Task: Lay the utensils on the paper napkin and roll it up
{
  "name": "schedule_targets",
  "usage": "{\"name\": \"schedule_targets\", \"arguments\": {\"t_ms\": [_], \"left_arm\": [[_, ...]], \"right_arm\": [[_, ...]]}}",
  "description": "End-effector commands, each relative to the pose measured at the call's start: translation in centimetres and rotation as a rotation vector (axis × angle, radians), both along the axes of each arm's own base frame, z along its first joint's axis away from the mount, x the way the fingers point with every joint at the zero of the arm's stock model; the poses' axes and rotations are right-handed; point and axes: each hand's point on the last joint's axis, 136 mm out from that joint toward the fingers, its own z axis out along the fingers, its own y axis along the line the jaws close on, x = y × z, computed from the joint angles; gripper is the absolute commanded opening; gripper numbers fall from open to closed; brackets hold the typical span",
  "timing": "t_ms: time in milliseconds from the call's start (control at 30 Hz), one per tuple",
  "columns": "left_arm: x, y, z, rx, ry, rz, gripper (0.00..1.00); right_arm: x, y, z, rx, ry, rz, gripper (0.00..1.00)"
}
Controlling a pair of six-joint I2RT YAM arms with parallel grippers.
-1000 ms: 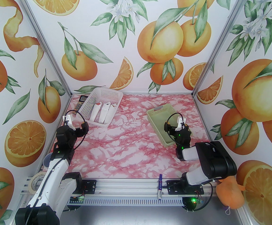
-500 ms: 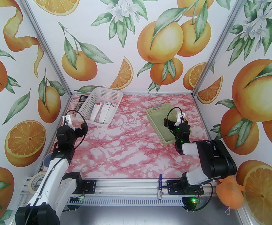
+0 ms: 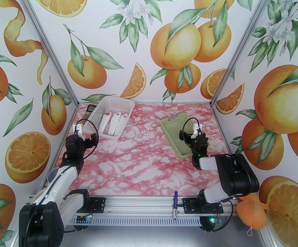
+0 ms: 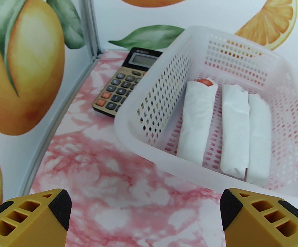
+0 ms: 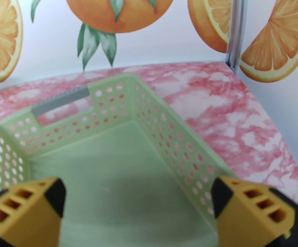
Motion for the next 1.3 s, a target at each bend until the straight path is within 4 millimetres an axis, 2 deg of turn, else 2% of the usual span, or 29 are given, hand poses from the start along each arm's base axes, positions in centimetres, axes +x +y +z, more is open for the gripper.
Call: {"name": "schedule_targets", "arguments": {"t_ms": [0, 167, 433, 1033, 1267], "left_arm": [[1.2, -0.9, 0.2, 0.014, -0.064, -0.074, 1.0], [2.0, -1.8, -0.5, 0.088, -0.073, -0.159, 1.0], [2.9, -2.8, -1.4, 0.089, -0.117, -0.223, 1.0], [4.9, -3.8, -1.0, 0.096, -0.172, -0.292, 1.0], [4.8, -4.3, -1.0, 0.098, -0.177, -0.321, 1.0]], "right_arm": [[0.1, 0.2, 0.2, -0.008, -0.002, 0.009, 1.0], [0.1, 0.2, 0.2, -0.007, -0.003, 0.008, 1.0], [0.1, 0.2, 0.2, -0.007, -0.004, 0.008, 1.0], [0.1, 0.2, 0.2, -0.007, -0.004, 0.008, 1.0], [0.1, 0.2, 0.2, -0.009, -0.003, 0.009, 1.0]]}}
